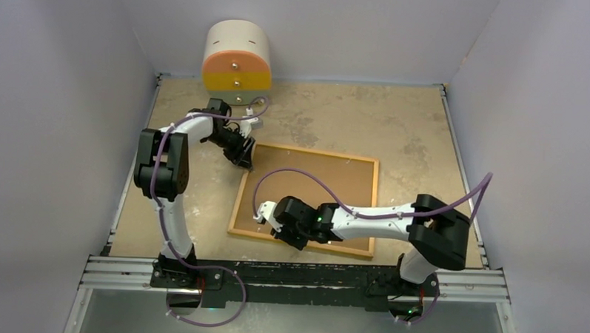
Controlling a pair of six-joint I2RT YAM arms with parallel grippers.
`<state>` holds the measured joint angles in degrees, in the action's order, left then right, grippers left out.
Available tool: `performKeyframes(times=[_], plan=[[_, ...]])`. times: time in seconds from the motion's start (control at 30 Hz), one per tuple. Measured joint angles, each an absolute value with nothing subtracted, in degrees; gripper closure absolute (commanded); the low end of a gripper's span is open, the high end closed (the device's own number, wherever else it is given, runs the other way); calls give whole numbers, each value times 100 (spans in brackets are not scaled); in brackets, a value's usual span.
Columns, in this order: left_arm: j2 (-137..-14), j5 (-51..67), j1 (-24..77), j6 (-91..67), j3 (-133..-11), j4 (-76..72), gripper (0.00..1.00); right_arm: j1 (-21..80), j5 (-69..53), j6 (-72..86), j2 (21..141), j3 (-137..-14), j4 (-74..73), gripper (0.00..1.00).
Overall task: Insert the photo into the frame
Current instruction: Turn over the photo frame at the center of the board.
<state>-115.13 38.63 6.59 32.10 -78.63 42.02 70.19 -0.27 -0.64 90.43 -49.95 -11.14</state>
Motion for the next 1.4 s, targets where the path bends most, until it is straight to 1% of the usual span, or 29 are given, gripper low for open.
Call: performKeyframes(times=[0.17, 0.2, 0.23, 0.27, 0.33, 0.4, 0.53, 0.63, 0.77, 0.97, 1.17, 1.23, 1.3, 1.4], plan=[[-11692, 3854, 709, 3212, -8219, 4176, 42, 7172, 497, -54, 9518, -5502, -1304, 83], [-11723, 3841, 714, 3212, -8320, 4211, 38, 7190, 567, -51, 9577, -5564, -1302, 86], [-11732, 3828, 714, 3216, -8444, 4274, 29, 7199, 628, -47, 9614, -5599, -1299, 89], [-11732, 3826, 711, 3232, -8527, 4329, 23, 7207, 696, -36, 9649, -5638, -1297, 94], [-11730, 3861, 681, 3271, -8770, 4484, 16, 7212, 821, 19, 9717, -5704, -1297, 100], [-11673, 3951, 600, 3345, -8993, 4657, 14, 7212, 954, 86, 9804, -5795, -1291, 100], [-11166, 4215, 255, 3752, -9118, 5122, 11, 7192, 1275, 200, 10022, -6001, -1149, 100], [-10442, 4322, -32, 4403, -8879, 5435, 9, 7098, 1280, 314, 10095, -6082, -1041, 100], [-9185, 4370, -314, 5555, -7996, 5822, 8, 6862, 1087, 473, 10071, -6106, -1002, 100], [-8162, 4440, -368, 6949, -6938, 6154, 6, 6093, 482, 764, 9773, -6248, -987, 100], [-6989, 4574, -294, 8167, -5551, 5621, 7, 5496, 165, 1000, 9638, -6676, -954, 100], [-6523, 4574, -130, 8458, -5009, 5048, 10, 5441, 78, 1072, 9640, -6820, -980, 100], [-6123, 4556, 80, 8742, -4530, 4412, 15, 5426, -23, 1160, 9684, -7032, -1057, 100], [-5798, 4541, 248, 9253, -4045, 3614, 15, 5419, -209, 1282, 9813, -7363, -1125, 100]])
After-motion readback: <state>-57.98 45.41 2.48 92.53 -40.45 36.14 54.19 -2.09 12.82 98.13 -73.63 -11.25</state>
